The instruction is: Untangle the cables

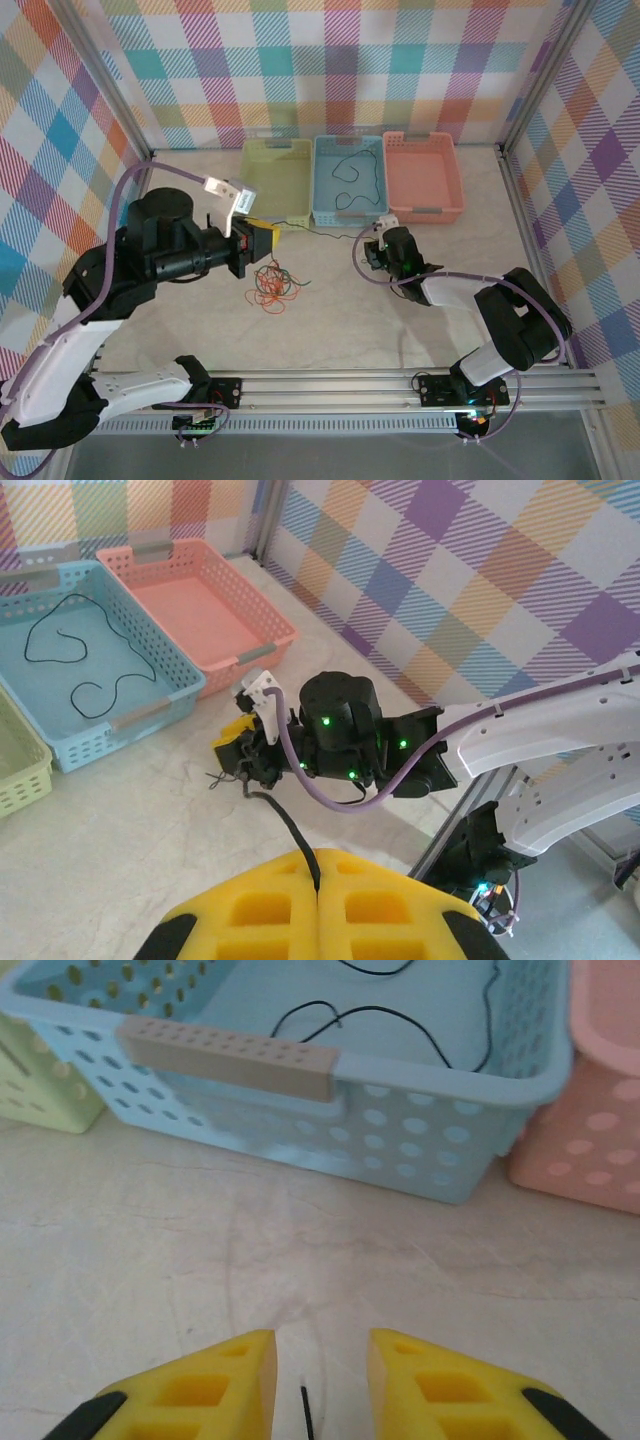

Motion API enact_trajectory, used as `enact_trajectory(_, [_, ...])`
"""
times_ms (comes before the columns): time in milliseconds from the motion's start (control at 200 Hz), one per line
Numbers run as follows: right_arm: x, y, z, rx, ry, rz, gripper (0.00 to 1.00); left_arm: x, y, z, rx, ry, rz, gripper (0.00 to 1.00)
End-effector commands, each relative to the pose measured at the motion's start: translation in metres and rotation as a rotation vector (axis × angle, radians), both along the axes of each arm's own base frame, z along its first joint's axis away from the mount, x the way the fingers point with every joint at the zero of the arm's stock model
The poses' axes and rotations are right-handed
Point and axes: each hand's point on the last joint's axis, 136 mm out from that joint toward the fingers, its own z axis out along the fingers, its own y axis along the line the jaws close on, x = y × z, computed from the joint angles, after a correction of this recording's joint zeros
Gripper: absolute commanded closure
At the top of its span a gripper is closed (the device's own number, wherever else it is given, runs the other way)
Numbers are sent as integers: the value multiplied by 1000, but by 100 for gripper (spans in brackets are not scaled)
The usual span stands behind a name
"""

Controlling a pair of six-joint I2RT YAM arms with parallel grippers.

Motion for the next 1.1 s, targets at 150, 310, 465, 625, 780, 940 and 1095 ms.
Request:
enact_trajectory(150, [6, -8, 13, 49, -18, -56, 61, -1, 12, 1, -6, -28, 37, 100])
enact_trajectory(310, [-1, 16, 22, 98, -38, 88, 38, 10, -6, -24, -15, 35, 27, 100])
enact_trajectory(465, [-9, 21, 27, 71, -34, 164, 27, 26, -25, -58, 7, 108, 35, 100])
enact_trajectory(625, [-13, 12, 38, 17, -40, 157, 12, 44, -32, -84, 35, 163, 82, 100])
enact_trajectory(780, [-10, -15, 43, -9, -50, 57, 4, 55, -36, -97, 25, 204, 114, 100])
enact_trajectory(940, [-33, 3, 62, 52, -29, 203, 11, 64, -37, -107, 35, 238, 144, 100])
enact_trajectory(1095, [-65, 22, 91, 158, -42, 378, 25, 70, -38, -112, 36, 256, 168, 100])
